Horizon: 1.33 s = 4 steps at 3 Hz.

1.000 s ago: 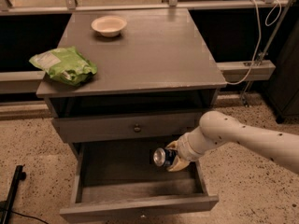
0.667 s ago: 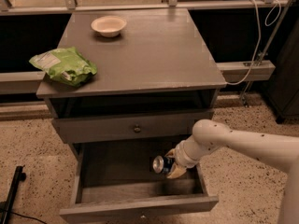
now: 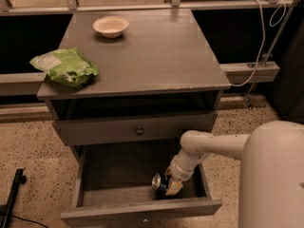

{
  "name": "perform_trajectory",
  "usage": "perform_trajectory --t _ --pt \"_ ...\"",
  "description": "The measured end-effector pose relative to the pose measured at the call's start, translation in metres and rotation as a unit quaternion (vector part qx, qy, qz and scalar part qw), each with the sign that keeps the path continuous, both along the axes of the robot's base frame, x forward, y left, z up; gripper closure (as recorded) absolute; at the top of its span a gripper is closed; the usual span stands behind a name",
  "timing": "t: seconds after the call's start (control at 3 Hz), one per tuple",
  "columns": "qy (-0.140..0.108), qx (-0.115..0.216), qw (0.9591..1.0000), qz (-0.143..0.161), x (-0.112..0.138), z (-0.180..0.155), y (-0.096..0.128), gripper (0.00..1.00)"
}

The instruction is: Place pepsi can into middle drawer

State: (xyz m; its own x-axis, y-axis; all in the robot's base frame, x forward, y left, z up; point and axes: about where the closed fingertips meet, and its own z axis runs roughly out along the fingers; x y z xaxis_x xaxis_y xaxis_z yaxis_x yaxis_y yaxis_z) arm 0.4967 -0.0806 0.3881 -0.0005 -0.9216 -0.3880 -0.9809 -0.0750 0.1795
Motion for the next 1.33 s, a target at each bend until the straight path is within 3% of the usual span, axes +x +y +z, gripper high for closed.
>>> perform_trajectory --t 0.67,1.0,1.33 --pt "0.008 -0.004 0.9999 0.006 -0.002 -0.004 0.005 0.35" --pt "0.003 0.001 0.9999 0.01 -0.003 0.001 0.006 0.04" --pt "-0.011 0.015 0.9996 0.021 -0.004 0.014 0.01 0.0"
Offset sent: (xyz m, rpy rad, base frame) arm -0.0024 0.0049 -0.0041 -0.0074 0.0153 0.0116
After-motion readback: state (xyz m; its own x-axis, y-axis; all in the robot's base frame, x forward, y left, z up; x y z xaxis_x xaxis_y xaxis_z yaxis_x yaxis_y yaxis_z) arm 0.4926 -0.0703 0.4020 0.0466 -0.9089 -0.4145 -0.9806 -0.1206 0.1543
